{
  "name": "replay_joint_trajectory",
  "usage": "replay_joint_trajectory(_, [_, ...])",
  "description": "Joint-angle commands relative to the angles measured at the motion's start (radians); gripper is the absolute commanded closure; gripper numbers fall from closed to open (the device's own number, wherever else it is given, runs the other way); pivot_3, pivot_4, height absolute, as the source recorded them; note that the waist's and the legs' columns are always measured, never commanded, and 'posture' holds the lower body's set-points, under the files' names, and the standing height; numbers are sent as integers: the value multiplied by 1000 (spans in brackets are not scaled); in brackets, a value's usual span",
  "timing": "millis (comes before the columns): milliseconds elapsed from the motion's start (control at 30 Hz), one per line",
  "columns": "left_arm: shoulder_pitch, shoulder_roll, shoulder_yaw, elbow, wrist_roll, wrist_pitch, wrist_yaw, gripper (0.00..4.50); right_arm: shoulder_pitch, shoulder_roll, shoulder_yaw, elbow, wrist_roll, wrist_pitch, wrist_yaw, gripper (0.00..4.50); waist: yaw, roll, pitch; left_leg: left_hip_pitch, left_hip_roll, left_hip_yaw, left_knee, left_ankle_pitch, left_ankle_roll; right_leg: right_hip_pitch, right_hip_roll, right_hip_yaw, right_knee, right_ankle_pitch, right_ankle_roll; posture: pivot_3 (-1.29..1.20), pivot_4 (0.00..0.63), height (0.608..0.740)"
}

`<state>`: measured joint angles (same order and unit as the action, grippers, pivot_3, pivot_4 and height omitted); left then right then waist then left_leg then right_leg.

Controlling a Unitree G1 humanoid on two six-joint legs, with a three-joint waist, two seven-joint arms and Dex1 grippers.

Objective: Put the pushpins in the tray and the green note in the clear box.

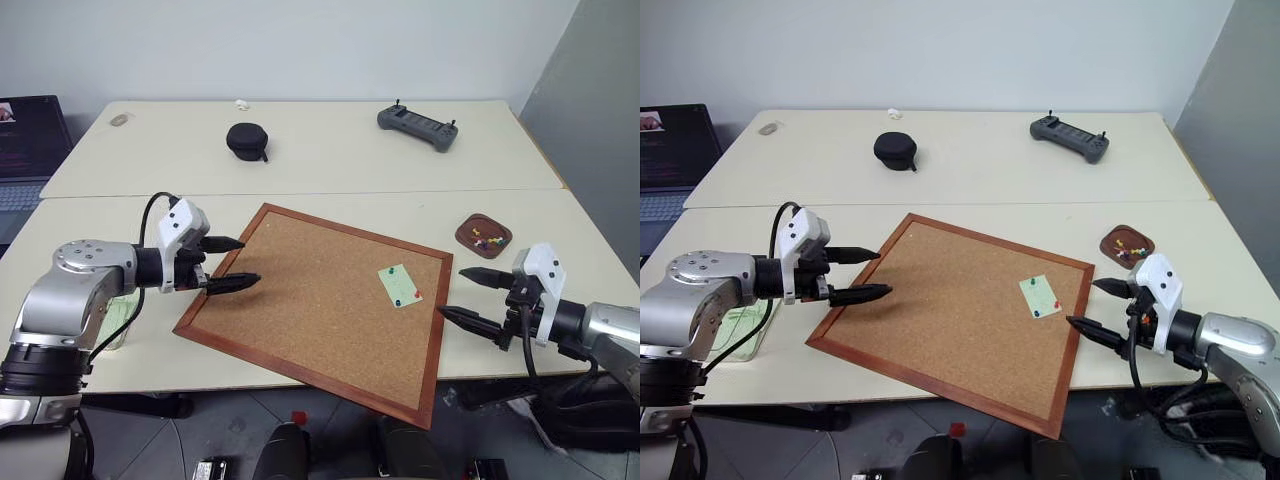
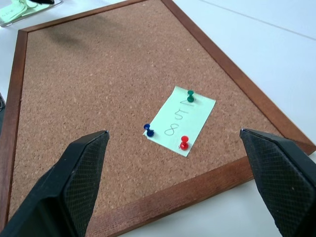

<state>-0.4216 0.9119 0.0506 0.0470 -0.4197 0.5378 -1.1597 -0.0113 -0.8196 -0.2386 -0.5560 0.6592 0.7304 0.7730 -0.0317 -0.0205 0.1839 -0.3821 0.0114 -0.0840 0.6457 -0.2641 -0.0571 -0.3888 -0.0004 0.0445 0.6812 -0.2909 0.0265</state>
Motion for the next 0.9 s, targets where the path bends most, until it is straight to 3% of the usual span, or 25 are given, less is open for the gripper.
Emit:
replay_joint_trajectory(33, [5,3,41,-33,-9,-19,8,21,-15,2,-14,-27,9,-12,-9,0,0,0,0,0,0,0,0,0,0,0,0,0,0,0,0,0,150,740])
replay_joint_trajectory(800, [-13,-30,45,-75,-67,41,35,21,-13,23,10,-36,-6,-28,-31,0,0,0,0,0,0,0,0,0,0,0,0,0,0,0,0,0,150,740])
replay_joint_trajectory(900, [-18,-37,43,-80,-80,45,32,630,-22,29,24,-34,-11,-33,-34,0,0,0,0,0,0,0,0,0,0,0,0,0,0,0,0,0,150,740])
